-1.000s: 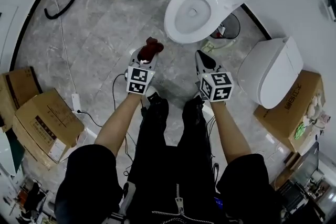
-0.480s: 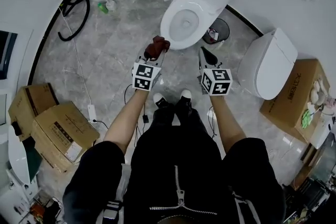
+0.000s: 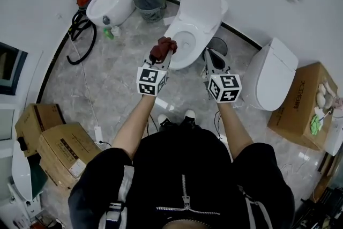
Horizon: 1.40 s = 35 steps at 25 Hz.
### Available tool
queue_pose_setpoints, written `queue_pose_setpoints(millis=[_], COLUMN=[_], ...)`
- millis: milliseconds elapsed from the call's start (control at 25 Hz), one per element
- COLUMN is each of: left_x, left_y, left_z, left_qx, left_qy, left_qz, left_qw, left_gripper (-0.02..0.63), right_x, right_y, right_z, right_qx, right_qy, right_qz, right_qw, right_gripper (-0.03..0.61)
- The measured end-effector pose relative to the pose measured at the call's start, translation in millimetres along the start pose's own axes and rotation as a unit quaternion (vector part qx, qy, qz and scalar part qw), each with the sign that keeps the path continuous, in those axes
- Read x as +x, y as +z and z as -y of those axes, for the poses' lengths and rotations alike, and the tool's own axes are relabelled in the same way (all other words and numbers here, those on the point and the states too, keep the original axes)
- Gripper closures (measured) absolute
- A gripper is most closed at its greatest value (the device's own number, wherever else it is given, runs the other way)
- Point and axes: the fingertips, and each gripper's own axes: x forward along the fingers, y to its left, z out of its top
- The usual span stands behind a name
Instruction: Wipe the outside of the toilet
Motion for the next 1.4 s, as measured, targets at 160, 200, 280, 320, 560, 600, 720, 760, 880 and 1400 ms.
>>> queue_pose_setpoints(millis=[160, 200, 280, 320, 560, 600, 720, 760, 880, 1400], left_x=[1, 2, 3, 4, 0, -1, -3, -4, -9, -15], left_y=[39, 47, 56, 56, 52, 52, 51, 51, 50, 46], left_z=[26, 32, 40, 43, 48, 48, 46, 45, 42, 32], left_qx=[0.029, 0.035, 0.041, 0.04, 0.03, 0.03, 0.029, 0.029, 0.026, 0.018], left_qy=[-0.021, -0.023, -0.025, -0.024, -0.015, -0.014, -0.011, -0.009, -0.007, -0.01], left_qz=[0.032, 0.039, 0.045, 0.046, 0.043, 0.043, 0.043, 0.042, 0.042, 0.041], left_qw=[0.9988, 0.9984, 0.9978, 0.9979, 0.9985, 0.9985, 0.9986, 0.9987, 0.9987, 0.999], left_gripper=[0.499, 0.499, 0.499, 0.499, 0.499, 0.499, 0.499, 0.499, 0.499, 0.499], right_x=[-20, -24, -30, -32, -42, -42, -42, -42, -41, -24], right_y=[24, 29, 35, 35, 27, 24, 18, 16, 13, 5], right_z=[11, 14, 21, 23, 26, 26, 24, 23, 19, 3], right_qx=[-0.005, -0.006, -0.008, -0.008, -0.006, -0.004, 0.0, 0.001, 0.001, 0.005], right_qy=[-0.006, -0.008, -0.009, -0.009, -0.007, -0.006, -0.003, -0.001, 0.001, 0.015], right_qz=[0.028, 0.033, 0.04, 0.041, 0.036, 0.034, 0.03, 0.029, 0.026, 0.013], right_qw=[1.0, 0.999, 0.999, 0.999, 0.999, 0.999, 1.0, 1.0, 1.0, 1.0], right_gripper=[0.578, 0.578, 0.578, 0.578, 0.578, 0.578, 0.578, 0.578, 0.578, 0.578])
